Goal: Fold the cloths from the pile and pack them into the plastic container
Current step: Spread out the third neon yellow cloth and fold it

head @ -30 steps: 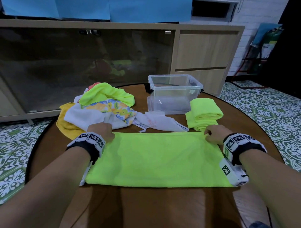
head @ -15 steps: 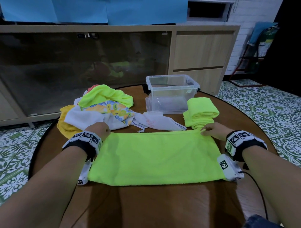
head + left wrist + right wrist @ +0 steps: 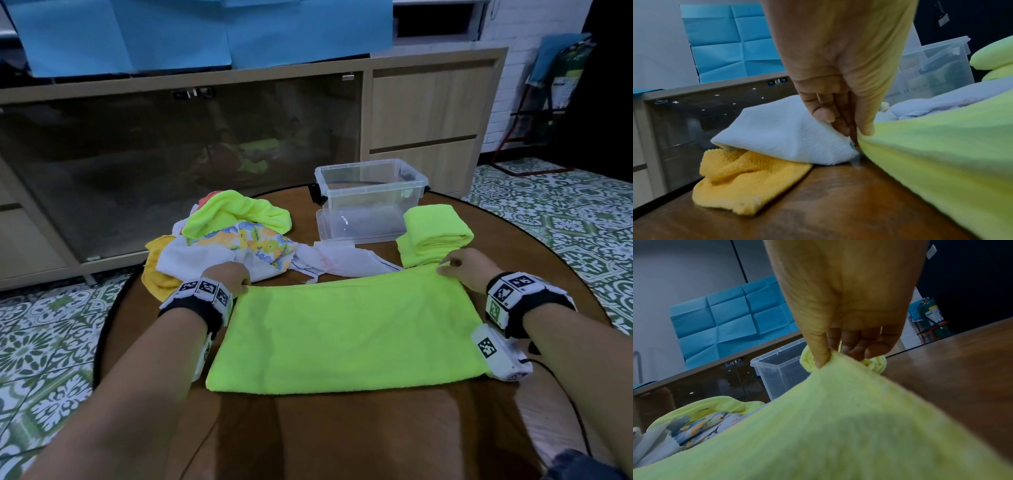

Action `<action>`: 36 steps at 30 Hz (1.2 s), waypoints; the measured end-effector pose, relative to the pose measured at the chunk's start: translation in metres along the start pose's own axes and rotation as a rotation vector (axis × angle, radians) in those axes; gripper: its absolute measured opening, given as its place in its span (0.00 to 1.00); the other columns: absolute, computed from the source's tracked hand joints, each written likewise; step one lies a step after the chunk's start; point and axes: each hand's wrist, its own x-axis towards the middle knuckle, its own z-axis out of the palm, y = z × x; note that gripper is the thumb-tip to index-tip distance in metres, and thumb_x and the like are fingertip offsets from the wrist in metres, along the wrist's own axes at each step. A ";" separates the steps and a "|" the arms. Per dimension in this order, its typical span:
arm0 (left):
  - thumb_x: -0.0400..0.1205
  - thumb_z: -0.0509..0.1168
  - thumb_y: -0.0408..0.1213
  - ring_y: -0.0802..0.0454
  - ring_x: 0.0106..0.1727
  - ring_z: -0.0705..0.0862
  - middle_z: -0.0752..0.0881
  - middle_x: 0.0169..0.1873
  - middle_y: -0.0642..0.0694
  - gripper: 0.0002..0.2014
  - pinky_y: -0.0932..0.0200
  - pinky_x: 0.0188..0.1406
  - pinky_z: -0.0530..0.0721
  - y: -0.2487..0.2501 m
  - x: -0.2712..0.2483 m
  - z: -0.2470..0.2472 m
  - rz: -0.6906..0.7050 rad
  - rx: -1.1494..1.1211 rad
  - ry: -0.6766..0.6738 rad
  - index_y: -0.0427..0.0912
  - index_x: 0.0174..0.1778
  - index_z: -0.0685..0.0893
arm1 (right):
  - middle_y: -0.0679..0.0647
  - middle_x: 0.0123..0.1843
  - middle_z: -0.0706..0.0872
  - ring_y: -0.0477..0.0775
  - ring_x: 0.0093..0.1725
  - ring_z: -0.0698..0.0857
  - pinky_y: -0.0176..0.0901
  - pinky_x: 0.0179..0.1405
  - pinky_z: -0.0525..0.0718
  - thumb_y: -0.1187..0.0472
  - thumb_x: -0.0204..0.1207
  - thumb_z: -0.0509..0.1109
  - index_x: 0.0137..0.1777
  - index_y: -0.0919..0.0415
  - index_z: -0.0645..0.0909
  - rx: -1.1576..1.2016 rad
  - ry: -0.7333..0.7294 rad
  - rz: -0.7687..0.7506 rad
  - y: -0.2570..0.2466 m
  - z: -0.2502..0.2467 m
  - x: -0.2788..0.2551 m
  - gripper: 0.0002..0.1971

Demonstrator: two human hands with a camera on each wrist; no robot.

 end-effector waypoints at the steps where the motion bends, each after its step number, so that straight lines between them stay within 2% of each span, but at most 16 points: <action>1: 0.85 0.58 0.39 0.48 0.48 0.81 0.82 0.51 0.46 0.14 0.58 0.51 0.81 -0.001 0.000 0.000 -0.001 -0.005 -0.001 0.39 0.62 0.83 | 0.49 0.32 0.74 0.51 0.34 0.74 0.38 0.26 0.66 0.59 0.79 0.69 0.53 0.64 0.82 -0.007 0.013 0.012 0.001 0.000 0.000 0.09; 3: 0.85 0.59 0.38 0.45 0.55 0.84 0.85 0.56 0.44 0.16 0.56 0.55 0.83 -0.004 0.001 0.002 -0.007 -0.025 0.008 0.40 0.67 0.79 | 0.52 0.29 0.72 0.50 0.30 0.71 0.40 0.25 0.65 0.58 0.79 0.69 0.42 0.64 0.78 -0.033 0.035 0.046 0.002 -0.001 0.000 0.09; 5: 0.84 0.59 0.37 0.44 0.56 0.84 0.85 0.57 0.42 0.19 0.54 0.56 0.83 -0.005 0.001 0.003 -0.014 -0.054 0.011 0.38 0.71 0.75 | 0.54 0.27 0.68 0.51 0.28 0.68 0.43 0.26 0.61 0.56 0.78 0.70 0.30 0.62 0.70 -0.059 0.040 0.073 0.003 -0.001 0.001 0.18; 8: 0.84 0.58 0.34 0.43 0.56 0.83 0.84 0.58 0.43 0.14 0.55 0.57 0.81 -0.002 0.001 0.001 -0.017 -0.040 -0.008 0.42 0.65 0.82 | 0.54 0.27 0.65 0.52 0.27 0.65 0.44 0.27 0.57 0.53 0.77 0.70 0.27 0.59 0.63 -0.082 0.037 0.084 0.000 0.000 0.002 0.23; 11: 0.85 0.56 0.33 0.45 0.49 0.80 0.81 0.50 0.45 0.13 0.58 0.50 0.79 0.001 0.000 0.000 0.001 0.009 -0.015 0.44 0.60 0.83 | 0.54 0.27 0.65 0.52 0.27 0.65 0.44 0.27 0.57 0.52 0.78 0.69 0.27 0.59 0.64 -0.063 0.026 0.083 0.001 0.001 0.000 0.23; 13: 0.85 0.56 0.32 0.46 0.46 0.78 0.79 0.47 0.46 0.12 0.60 0.44 0.76 0.003 0.001 0.001 0.014 0.038 -0.015 0.51 0.55 0.80 | 0.54 0.27 0.67 0.51 0.27 0.67 0.43 0.27 0.58 0.52 0.79 0.68 0.30 0.61 0.69 -0.013 -0.023 0.089 0.003 0.001 -0.002 0.20; 16: 0.84 0.56 0.31 0.47 0.45 0.74 0.75 0.43 0.48 0.09 0.61 0.43 0.72 0.006 0.002 0.001 0.005 0.050 -0.017 0.50 0.51 0.76 | 0.54 0.31 0.72 0.49 0.29 0.69 0.40 0.27 0.61 0.56 0.78 0.70 0.44 0.67 0.79 0.032 -0.083 0.076 0.005 -0.002 -0.004 0.12; 18: 0.84 0.56 0.32 0.47 0.46 0.74 0.75 0.43 0.48 0.10 0.60 0.43 0.72 0.007 0.001 0.003 -0.004 0.058 -0.019 0.49 0.54 0.78 | 0.53 0.32 0.74 0.48 0.30 0.70 0.39 0.27 0.63 0.60 0.77 0.71 0.53 0.70 0.82 0.067 -0.069 0.049 0.005 -0.003 -0.003 0.12; 21: 0.84 0.55 0.31 0.48 0.45 0.74 0.75 0.45 0.48 0.09 0.60 0.41 0.73 0.008 -0.002 0.003 -0.013 0.083 -0.009 0.50 0.50 0.75 | 0.52 0.32 0.75 0.48 0.29 0.70 0.38 0.26 0.64 0.64 0.77 0.70 0.56 0.68 0.83 0.122 -0.037 0.021 0.005 -0.002 -0.003 0.10; 25: 0.84 0.56 0.37 0.48 0.44 0.73 0.74 0.39 0.50 0.05 0.60 0.39 0.73 0.012 -0.005 0.002 -0.010 0.112 0.001 0.53 0.50 0.75 | 0.53 0.32 0.74 0.49 0.31 0.72 0.40 0.28 0.67 0.62 0.76 0.72 0.45 0.65 0.81 0.102 -0.004 0.019 0.003 0.000 -0.002 0.05; 27: 0.85 0.57 0.39 0.48 0.44 0.73 0.72 0.36 0.52 0.04 0.63 0.34 0.72 0.014 -0.006 0.001 -0.009 0.123 0.005 0.53 0.50 0.75 | 0.54 0.29 0.71 0.51 0.29 0.70 0.42 0.27 0.63 0.58 0.75 0.73 0.32 0.62 0.74 0.053 0.023 0.049 0.002 0.000 0.000 0.15; 29: 0.85 0.56 0.38 0.48 0.43 0.71 0.66 0.30 0.54 0.03 0.66 0.28 0.67 0.015 -0.007 0.001 0.000 0.118 0.005 0.51 0.47 0.69 | 0.54 0.28 0.69 0.52 0.28 0.68 0.44 0.27 0.61 0.56 0.76 0.72 0.28 0.60 0.67 0.017 0.035 0.060 0.001 0.001 0.001 0.20; 31: 0.86 0.55 0.37 0.48 0.45 0.74 0.72 0.35 0.53 0.05 0.63 0.34 0.72 0.017 -0.008 0.000 0.006 0.115 -0.012 0.52 0.51 0.73 | 0.54 0.28 0.67 0.51 0.27 0.66 0.44 0.27 0.59 0.55 0.78 0.70 0.28 0.60 0.65 0.002 -0.003 0.055 0.000 0.002 0.000 0.21; 33: 0.87 0.54 0.38 0.47 0.55 0.80 0.80 0.54 0.47 0.13 0.58 0.46 0.78 0.019 -0.009 0.001 0.004 0.114 -0.019 0.49 0.65 0.76 | 0.54 0.26 0.63 0.51 0.26 0.63 0.44 0.27 0.56 0.53 0.79 0.68 0.27 0.60 0.62 -0.008 -0.063 0.056 -0.001 0.003 -0.001 0.23; 34: 0.87 0.54 0.38 0.46 0.60 0.80 0.80 0.61 0.45 0.15 0.57 0.51 0.79 0.020 -0.010 0.000 -0.003 0.114 -0.010 0.46 0.69 0.75 | 0.54 0.26 0.62 0.51 0.26 0.62 0.44 0.27 0.54 0.53 0.79 0.68 0.27 0.59 0.61 -0.012 -0.084 0.058 -0.002 0.003 -0.002 0.24; 36: 0.87 0.53 0.38 0.46 0.63 0.80 0.79 0.65 0.43 0.16 0.55 0.55 0.80 0.022 -0.011 0.001 -0.010 0.096 0.010 0.44 0.70 0.75 | 0.54 0.25 0.62 0.51 0.25 0.62 0.44 0.27 0.54 0.55 0.78 0.70 0.26 0.60 0.63 0.009 -0.094 0.046 0.000 0.002 -0.001 0.24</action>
